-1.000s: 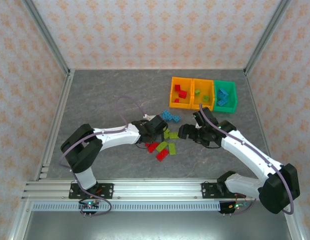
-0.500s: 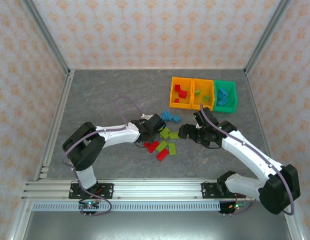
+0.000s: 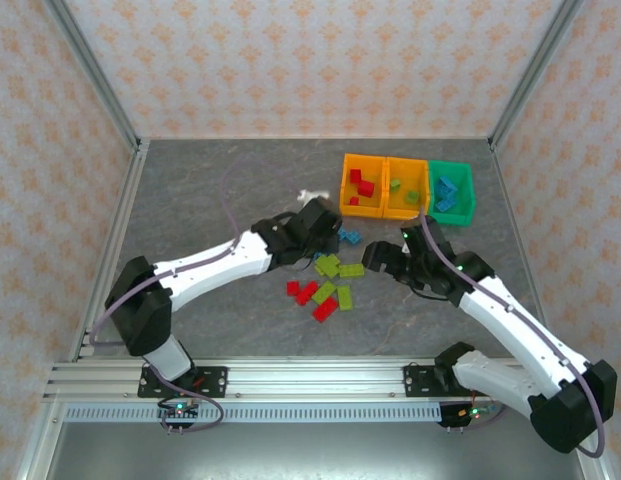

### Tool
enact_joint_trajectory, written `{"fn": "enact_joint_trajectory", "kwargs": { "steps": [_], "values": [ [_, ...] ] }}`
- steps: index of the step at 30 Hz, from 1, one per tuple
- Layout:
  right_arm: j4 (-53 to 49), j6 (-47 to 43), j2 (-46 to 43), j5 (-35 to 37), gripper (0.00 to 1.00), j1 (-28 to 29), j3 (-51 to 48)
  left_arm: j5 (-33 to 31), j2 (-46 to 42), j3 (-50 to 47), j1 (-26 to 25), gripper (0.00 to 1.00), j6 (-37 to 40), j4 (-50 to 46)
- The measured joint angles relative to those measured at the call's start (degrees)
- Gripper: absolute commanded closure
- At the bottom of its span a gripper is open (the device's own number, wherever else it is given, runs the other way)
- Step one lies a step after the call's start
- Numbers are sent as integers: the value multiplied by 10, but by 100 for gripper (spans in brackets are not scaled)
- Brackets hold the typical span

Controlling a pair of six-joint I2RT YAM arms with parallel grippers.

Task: Sort the legos into containers by color

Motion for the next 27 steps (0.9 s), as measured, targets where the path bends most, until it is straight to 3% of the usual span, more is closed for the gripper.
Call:
{"fn": "enact_joint_trajectory", "kwargs": {
  "steps": [8, 9, 11, 12, 16, 18, 21, 25, 27],
  "values": [
    [-7, 26, -42, 42, 9, 0, 0, -39, 285, 357, 43, 89, 120, 14],
    [-11, 27, -45, 43, 9, 0, 0, -40, 330, 409, 53, 84, 134, 5],
    [-18, 28, -54, 49, 8, 0, 0, -41, 399, 492, 66, 57, 155, -14],
    [-21, 29, -59, 51, 9, 0, 0, -40, 430, 529, 73, 49, 164, -25],
    [-32, 30, -71, 57, 9, 0, 0, -38, 472, 588, 89, 49, 192, -68],
    [-33, 30, -72, 57, 9, 0, 0, -36, 458, 581, 90, 51, 197, -78],
    [-31, 31, -71, 57, 9, 0, -2, -26, 359, 455, 82, 52, 198, -55],
    [-21, 29, -45, 45, 9, 1, -9, -22, 97, 168, 46, 52, 201, 12],
    [-11, 24, -15, 40, 9, 8, -9, -22, -37, 69, 14, 51, 214, 37]
  ]
}}
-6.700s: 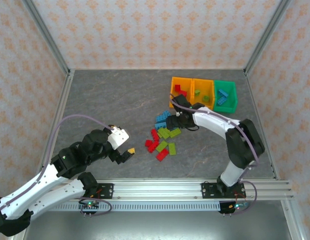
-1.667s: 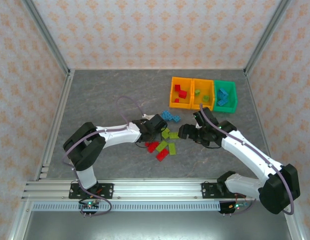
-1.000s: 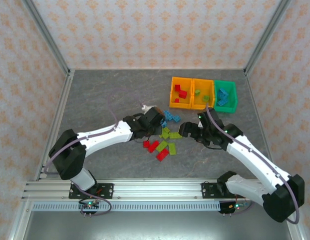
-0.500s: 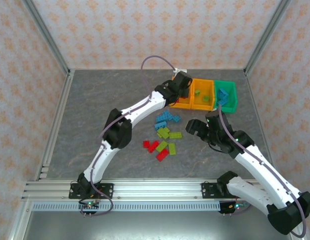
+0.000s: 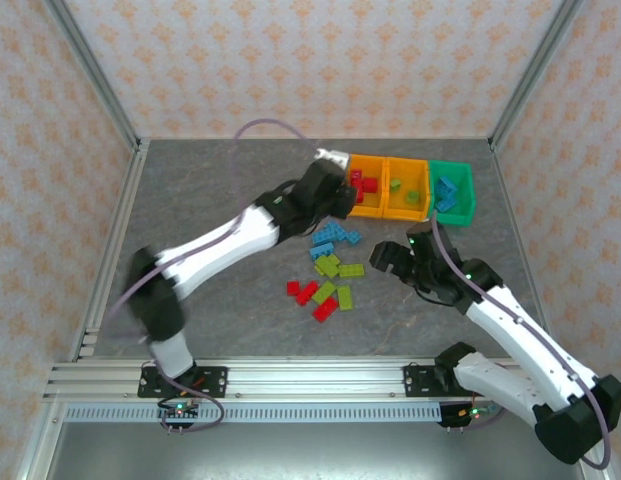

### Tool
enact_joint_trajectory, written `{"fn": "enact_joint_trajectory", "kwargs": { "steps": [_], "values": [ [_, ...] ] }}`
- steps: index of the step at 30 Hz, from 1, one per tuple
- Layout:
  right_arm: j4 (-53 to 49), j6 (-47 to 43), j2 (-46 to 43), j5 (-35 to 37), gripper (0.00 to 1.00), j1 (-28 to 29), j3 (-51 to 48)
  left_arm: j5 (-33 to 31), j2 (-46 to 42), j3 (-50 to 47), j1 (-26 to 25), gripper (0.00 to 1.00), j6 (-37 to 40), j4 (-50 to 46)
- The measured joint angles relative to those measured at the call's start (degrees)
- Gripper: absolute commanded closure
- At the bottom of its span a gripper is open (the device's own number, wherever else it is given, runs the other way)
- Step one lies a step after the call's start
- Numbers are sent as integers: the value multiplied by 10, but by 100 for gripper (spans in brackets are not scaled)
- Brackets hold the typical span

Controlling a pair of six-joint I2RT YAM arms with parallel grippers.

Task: Sort the legos into containers by color

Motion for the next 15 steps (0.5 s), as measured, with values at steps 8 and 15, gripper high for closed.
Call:
{"fn": "enact_joint_trajectory", "kwargs": {
  "steps": [8, 15],
  "values": [
    [39, -36, 208, 25, 9, 99, 33, -3, -392, -223, -54, 31, 140, -22],
    [66, -89, 327, 32, 12, 137, 70, -21, -529, -356, -54, 1, 327, -86]
  ]
}}
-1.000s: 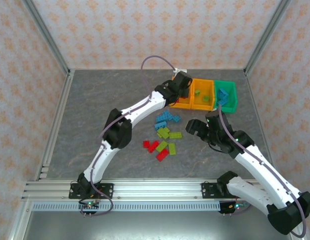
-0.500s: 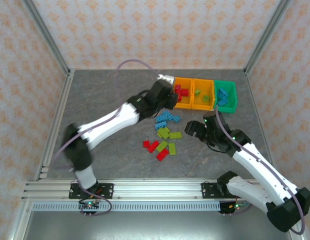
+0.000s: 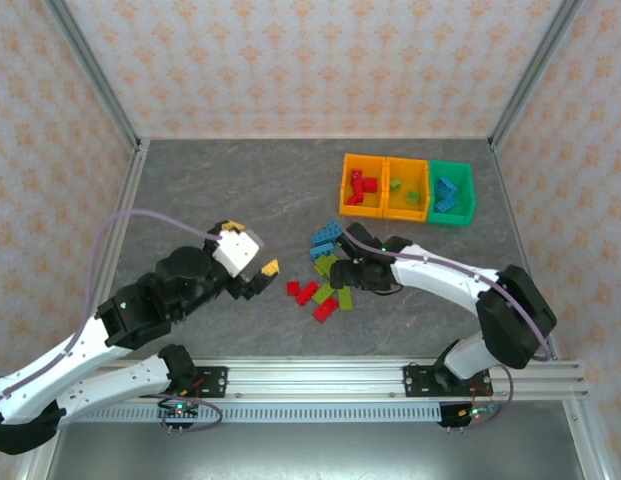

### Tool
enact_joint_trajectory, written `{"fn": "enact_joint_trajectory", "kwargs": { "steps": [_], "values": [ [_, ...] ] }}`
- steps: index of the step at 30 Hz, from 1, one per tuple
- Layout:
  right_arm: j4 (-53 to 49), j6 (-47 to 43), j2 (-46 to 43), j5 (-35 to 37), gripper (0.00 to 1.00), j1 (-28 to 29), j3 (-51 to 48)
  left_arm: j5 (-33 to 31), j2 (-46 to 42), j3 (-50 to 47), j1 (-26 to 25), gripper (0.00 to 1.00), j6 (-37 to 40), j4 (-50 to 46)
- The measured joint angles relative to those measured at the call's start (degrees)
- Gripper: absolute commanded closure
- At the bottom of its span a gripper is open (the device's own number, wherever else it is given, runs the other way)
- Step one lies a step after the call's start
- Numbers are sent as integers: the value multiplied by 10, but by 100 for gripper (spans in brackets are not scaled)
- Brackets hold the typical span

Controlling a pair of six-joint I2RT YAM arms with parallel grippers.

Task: Sort the legos into containers by color

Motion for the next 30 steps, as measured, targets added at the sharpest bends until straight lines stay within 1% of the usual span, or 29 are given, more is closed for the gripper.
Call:
{"fn": "enact_joint_trajectory", "kwargs": {
  "steps": [4, 7, 9, 11, 15, 20, 25, 28, 30],
  "values": [
    [9, -39, 41, 12, 17, 35, 64, 5, -38, -91, 12, 0, 71, 4],
    [16, -68, 83, 27, 21, 36, 101, 19, -54, -112, 18, 0, 103, 2],
    [14, -83, 116, 38, 24, 35, 120, 23, -81, -120, 18, 0, 117, 3],
    [13, -94, 151, 47, 31, 35, 139, 22, -116, -131, 18, 0, 124, 6],
    [10, -108, 184, 50, 46, 35, 153, 21, -183, -155, 18, 0, 138, 18],
    [8, -109, 192, 52, 62, 35, 158, 22, -192, -168, 18, 0, 148, 22],
    [7, -102, 186, 54, 73, 35, 158, 24, -180, -169, 18, 0, 149, 24],
    [7, -94, 164, 54, 75, 35, 147, 29, -179, -169, 18, 0, 155, 26],
    [11, -89, 127, 56, 75, 35, 129, 34, -180, -172, 18, 0, 160, 30]
  ]
}}
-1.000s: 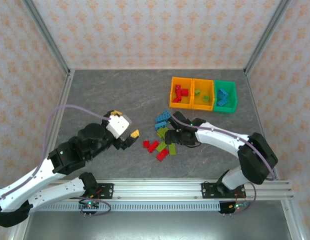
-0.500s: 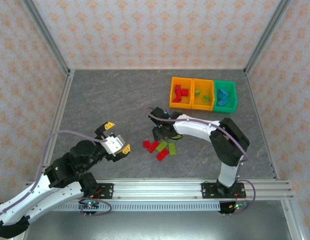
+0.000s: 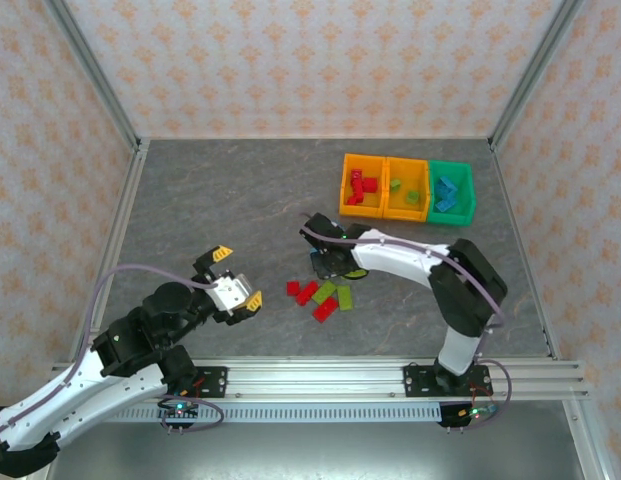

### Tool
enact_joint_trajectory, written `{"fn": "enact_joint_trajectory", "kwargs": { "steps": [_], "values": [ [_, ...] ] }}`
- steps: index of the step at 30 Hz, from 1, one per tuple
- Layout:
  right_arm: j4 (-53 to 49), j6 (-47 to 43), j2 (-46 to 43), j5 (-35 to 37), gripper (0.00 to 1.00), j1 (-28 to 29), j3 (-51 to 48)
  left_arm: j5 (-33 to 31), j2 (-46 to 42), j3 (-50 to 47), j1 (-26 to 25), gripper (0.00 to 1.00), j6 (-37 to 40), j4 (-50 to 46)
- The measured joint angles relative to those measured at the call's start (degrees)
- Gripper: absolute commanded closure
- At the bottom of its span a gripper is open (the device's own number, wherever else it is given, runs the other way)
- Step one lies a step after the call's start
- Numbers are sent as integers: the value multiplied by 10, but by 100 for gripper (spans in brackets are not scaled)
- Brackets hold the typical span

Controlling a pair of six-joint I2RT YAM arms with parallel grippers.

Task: Sort the legos into containers by color

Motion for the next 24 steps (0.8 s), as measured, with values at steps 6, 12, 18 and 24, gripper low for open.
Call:
{"fn": "enact_joint_trajectory", "kwargs": {
  "steps": [6, 12, 18, 24],
  "values": [
    [36, 31, -163, 32, 74, -47, -48, 4, -2, -8, 0, 0, 3, 3],
    [89, 45, -203, 59, 73, -257, -42, 9, 4, -8, 0, 0, 3, 4],
    [86, 31, -18, 44, 74, -389, 99, 15, 5, -8, 0, 0, 3, 5],
    [73, 15, 82, 23, 62, -394, 185, 14, 5, -8, 0, 0, 3, 6]
  ]
}}
